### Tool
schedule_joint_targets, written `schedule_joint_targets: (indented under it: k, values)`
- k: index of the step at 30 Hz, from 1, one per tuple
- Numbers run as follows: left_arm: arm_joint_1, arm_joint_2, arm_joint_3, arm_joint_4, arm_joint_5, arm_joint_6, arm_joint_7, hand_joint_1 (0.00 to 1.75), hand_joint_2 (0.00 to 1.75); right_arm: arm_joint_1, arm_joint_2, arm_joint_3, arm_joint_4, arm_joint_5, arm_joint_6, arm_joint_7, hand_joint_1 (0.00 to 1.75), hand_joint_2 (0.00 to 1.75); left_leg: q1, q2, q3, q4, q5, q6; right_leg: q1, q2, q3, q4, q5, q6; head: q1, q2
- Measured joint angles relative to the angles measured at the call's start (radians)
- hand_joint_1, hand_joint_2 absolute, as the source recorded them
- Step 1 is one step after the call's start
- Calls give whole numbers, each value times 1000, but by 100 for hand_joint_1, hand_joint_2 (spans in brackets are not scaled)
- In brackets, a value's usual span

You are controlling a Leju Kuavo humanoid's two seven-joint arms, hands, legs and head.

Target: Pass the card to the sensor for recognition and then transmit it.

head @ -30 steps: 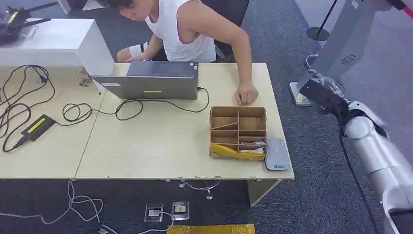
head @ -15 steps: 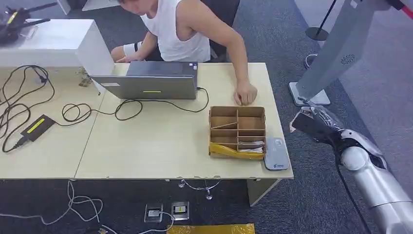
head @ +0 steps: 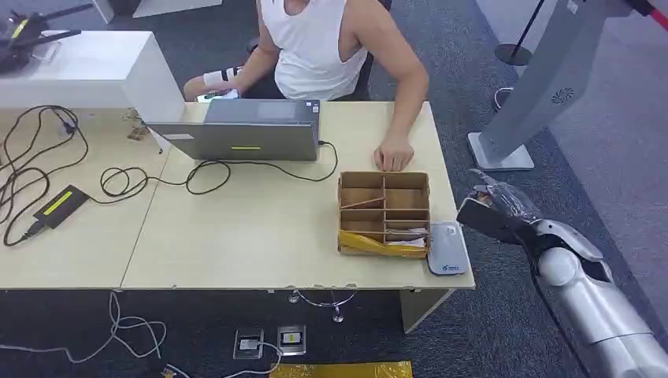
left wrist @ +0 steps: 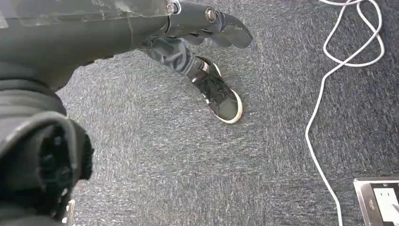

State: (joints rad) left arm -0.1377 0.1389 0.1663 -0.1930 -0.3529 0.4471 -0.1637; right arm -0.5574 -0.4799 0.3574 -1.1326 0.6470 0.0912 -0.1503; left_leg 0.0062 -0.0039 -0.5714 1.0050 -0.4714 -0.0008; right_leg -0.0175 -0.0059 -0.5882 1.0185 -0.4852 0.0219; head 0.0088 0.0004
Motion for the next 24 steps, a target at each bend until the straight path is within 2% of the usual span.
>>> schedule_joint_targets:
  k: [24]
  values:
    - [0,-2,0,0,-3,-2,10,0,0,109,9,1,21,17,-16,7,175,175,0,0,0,0,0,0,0,0,0,0,0,0,0,0]
